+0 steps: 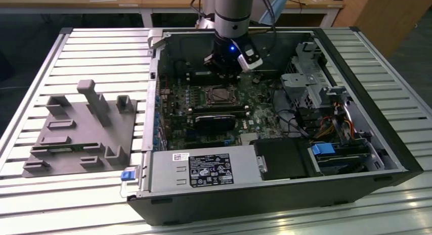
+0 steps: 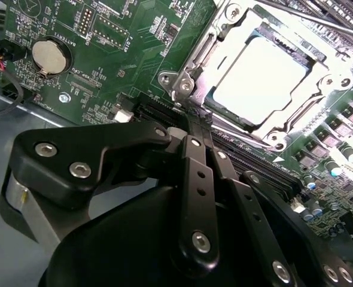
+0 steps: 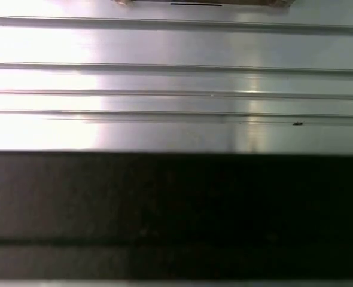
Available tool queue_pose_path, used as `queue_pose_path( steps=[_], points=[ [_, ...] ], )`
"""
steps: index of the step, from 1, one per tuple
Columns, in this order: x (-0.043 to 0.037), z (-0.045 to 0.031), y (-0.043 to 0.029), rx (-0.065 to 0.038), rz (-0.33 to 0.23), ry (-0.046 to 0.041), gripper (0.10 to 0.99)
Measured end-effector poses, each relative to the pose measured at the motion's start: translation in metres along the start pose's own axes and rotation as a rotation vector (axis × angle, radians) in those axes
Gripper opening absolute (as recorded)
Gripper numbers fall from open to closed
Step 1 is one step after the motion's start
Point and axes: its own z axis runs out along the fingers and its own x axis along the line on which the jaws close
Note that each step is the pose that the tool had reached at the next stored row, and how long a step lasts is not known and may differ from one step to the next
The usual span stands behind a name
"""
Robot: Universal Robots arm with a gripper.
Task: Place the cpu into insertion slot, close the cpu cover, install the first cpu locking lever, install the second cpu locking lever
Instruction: 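Install the first cpu locking lever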
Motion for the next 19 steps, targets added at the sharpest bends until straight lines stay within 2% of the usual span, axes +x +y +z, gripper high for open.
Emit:
queue_pose_path(
  steps=[4,14,19],
  points=[
    [0.0000,-0.0001,0.0000,0.001,0.000,-0.0002,0.106],
    [0.0001,0.0036,-0.0003,0.021,-0.001,-0.0002,0.106],
    [0.0001,0.0028,-0.0003,0.022,-0.001,0.0000,0.106]
  ],
)
